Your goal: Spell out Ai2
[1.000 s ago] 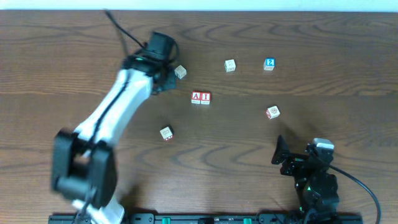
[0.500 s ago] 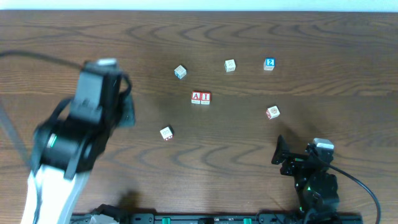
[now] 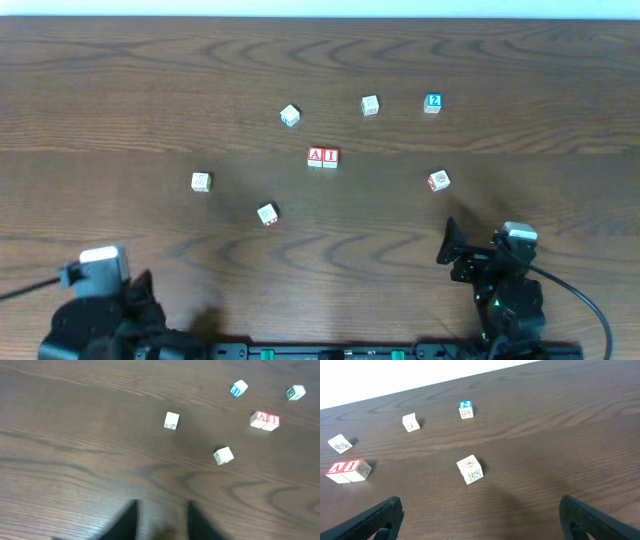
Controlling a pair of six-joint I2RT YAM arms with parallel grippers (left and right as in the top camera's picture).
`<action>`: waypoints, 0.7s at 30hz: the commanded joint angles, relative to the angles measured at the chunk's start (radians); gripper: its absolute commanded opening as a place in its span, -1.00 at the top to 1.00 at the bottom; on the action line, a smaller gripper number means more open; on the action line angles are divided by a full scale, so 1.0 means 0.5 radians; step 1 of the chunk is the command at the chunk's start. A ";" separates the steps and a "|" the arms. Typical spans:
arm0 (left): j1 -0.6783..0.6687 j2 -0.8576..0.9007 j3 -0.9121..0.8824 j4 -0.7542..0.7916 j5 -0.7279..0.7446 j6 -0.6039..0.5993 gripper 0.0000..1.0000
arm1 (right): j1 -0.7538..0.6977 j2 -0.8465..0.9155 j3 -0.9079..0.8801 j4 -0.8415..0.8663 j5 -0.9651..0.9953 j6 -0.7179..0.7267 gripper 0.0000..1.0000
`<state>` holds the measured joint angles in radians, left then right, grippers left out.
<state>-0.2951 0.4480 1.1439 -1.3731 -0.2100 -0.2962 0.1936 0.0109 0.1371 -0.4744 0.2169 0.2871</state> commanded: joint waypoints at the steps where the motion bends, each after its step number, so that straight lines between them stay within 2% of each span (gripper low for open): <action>1: 0.010 -0.049 -0.008 -0.018 -0.014 -0.014 -0.14 | -0.011 -0.011 -0.006 0.001 0.007 -0.015 -0.99; 3: 0.010 -0.050 -0.008 -0.020 -0.014 -0.014 -0.58 | -0.011 -0.011 -0.006 0.001 0.007 -0.015 -0.99; 5: 0.010 -0.050 -0.008 -0.013 -0.014 -0.014 -0.91 | -0.011 -0.011 -0.006 0.001 0.007 -0.015 -0.98; 21: 0.010 -0.050 -0.008 -0.043 0.017 -0.014 -0.91 | -0.011 -0.011 -0.006 0.000 0.007 -0.015 -0.99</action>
<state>-0.2951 0.4236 1.1435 -1.3895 -0.2092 -0.3065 0.1936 0.0109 0.1371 -0.4744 0.2169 0.2871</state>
